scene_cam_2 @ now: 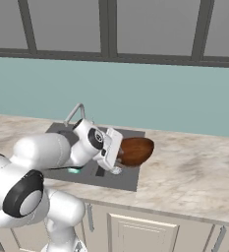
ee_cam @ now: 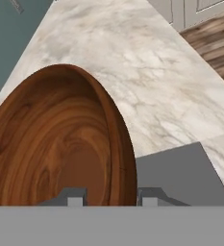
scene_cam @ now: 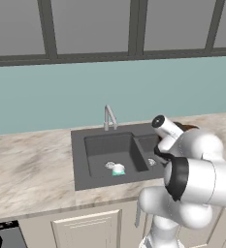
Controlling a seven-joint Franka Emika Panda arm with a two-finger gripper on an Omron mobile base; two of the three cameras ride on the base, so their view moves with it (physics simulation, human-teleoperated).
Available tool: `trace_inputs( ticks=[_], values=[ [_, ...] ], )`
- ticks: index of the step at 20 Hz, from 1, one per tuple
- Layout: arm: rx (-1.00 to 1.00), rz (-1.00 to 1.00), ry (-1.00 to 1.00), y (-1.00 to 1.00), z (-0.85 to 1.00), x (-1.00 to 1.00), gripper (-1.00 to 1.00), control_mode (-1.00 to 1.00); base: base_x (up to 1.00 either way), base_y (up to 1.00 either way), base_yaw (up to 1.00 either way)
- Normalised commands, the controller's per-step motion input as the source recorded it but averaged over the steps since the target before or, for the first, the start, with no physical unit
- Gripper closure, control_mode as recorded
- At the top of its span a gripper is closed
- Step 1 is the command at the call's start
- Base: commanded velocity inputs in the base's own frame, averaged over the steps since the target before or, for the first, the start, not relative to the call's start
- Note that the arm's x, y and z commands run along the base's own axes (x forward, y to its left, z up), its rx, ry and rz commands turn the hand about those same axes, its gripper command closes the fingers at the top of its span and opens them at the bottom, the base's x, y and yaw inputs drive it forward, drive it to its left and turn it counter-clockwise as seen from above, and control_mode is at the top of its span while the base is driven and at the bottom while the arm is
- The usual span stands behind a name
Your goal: Place the mug in the left basin and the bowl in the right basin of the sink.
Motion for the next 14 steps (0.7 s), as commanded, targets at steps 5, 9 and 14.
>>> trace_inputs(
  ticks=[5,9,14],
  values=[
    [0.0,0.0,-0.03,0.0,-0.16,0.11,1.0,-1.0,0.0,0.0,0.0],
    [0.0,0.0,-0.04,0.02,-0.17,0.0,1.0,-1.0,0.0,0.0,0.0],
    [0.0,0.0,-0.05,0.15,-0.15,0.0,1.0,-1.0,0.0,0.0,0.0]
  ],
)
